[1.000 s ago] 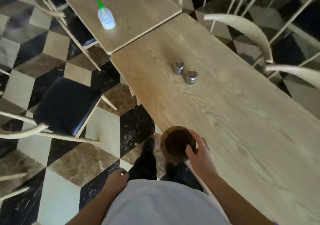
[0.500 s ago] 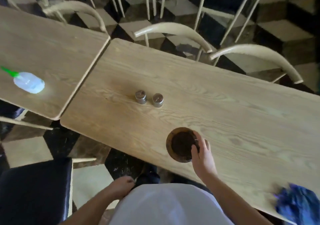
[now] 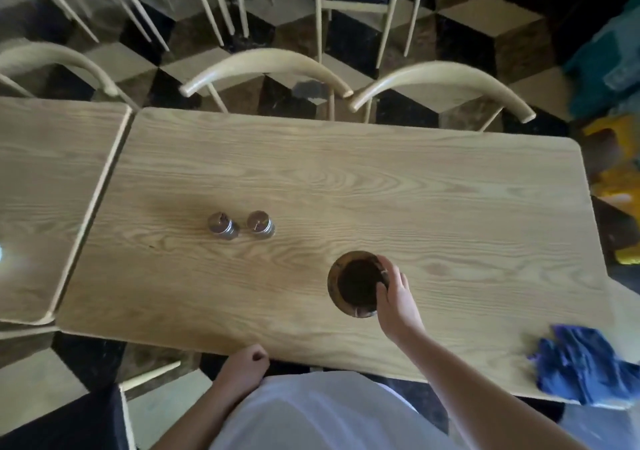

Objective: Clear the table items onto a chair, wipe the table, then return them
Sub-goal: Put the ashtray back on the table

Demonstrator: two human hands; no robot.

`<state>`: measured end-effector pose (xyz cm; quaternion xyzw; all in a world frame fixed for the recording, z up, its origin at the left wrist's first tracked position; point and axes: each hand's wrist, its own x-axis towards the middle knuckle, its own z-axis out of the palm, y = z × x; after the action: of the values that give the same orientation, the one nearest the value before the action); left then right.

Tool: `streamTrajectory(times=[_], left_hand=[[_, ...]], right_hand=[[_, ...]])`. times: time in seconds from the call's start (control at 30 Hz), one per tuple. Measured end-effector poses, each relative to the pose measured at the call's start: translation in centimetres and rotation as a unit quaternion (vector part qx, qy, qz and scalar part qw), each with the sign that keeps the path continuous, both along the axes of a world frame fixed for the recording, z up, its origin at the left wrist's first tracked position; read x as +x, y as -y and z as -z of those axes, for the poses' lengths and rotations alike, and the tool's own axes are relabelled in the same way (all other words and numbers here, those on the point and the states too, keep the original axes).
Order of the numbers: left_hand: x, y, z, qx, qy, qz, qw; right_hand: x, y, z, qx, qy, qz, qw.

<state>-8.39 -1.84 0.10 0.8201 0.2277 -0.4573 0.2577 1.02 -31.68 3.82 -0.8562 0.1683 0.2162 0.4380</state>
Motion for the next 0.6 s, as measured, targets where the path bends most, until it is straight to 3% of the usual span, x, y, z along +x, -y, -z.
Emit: streamTrajectory(times=[0.33, 0.6], left_hand=[[3.2, -1.2, -0.8, -0.019, -0.006, 0.012, 1.000], [2.1, -3.0, -1.1, -0.006, -0.014, -0.031, 0.999]], right_hand=[[3.8, -3.0, 1.2, 0.000, 0.014, 0.069, 0.998], [8.1, -5.4, 1.9, 0.020, 0.013, 0.052, 0.998]])
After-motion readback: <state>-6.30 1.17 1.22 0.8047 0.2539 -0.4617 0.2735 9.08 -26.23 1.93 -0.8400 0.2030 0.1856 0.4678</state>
